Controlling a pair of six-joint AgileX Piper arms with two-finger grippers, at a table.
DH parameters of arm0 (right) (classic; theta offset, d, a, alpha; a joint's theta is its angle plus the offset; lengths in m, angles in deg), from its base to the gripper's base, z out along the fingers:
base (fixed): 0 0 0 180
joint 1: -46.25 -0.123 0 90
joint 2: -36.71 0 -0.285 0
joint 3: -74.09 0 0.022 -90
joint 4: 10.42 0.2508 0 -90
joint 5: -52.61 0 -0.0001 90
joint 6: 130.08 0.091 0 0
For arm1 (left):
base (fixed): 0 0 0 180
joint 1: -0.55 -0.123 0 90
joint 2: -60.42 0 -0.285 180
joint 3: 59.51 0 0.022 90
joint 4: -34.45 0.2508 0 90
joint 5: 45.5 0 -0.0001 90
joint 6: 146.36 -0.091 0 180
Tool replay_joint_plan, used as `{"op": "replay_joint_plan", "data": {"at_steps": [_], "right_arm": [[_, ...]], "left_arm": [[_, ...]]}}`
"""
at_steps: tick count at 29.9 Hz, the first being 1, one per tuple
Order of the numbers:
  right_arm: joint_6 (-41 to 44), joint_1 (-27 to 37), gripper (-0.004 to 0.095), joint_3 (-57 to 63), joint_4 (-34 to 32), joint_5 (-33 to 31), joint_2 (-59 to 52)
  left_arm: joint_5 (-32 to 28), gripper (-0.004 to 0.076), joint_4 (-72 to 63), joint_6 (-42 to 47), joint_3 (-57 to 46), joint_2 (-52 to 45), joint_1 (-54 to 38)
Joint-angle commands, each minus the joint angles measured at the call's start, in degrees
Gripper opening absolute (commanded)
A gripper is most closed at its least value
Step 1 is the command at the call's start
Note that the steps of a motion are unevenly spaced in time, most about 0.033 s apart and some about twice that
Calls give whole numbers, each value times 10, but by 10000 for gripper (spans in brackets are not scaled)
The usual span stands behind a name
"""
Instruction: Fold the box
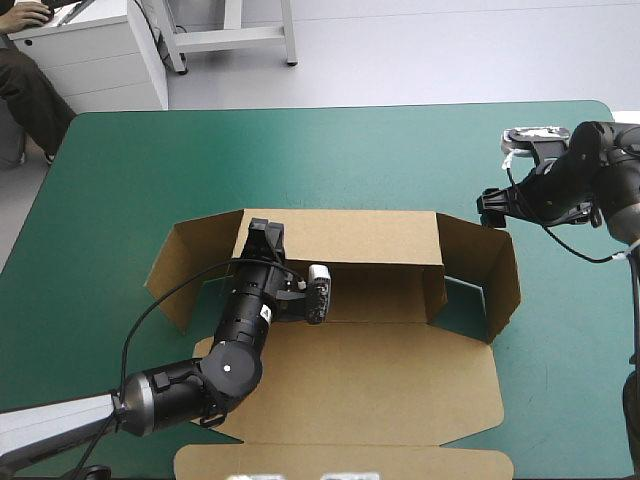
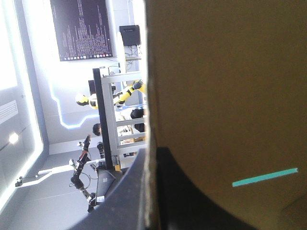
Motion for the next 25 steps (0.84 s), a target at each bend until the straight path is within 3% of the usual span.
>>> {"op": "replay_joint_plan", "data": {"at_steps": [1,7,17,25], "right_arm": [[-8,14,863,-11,-1,-8,-28],[-8,15,863,-9,-3,-3,-29],[-10,15,863,-8,26,4,-29],[-31,15,863,113,92,113,-100]], "left_arm": [[34,-10,57,12,16,-18,3],[48,-10,67,71,18,-18,3],[51,-10,67,68,18,-18,3],[51,-10,67,44,18,-18,3]]}}
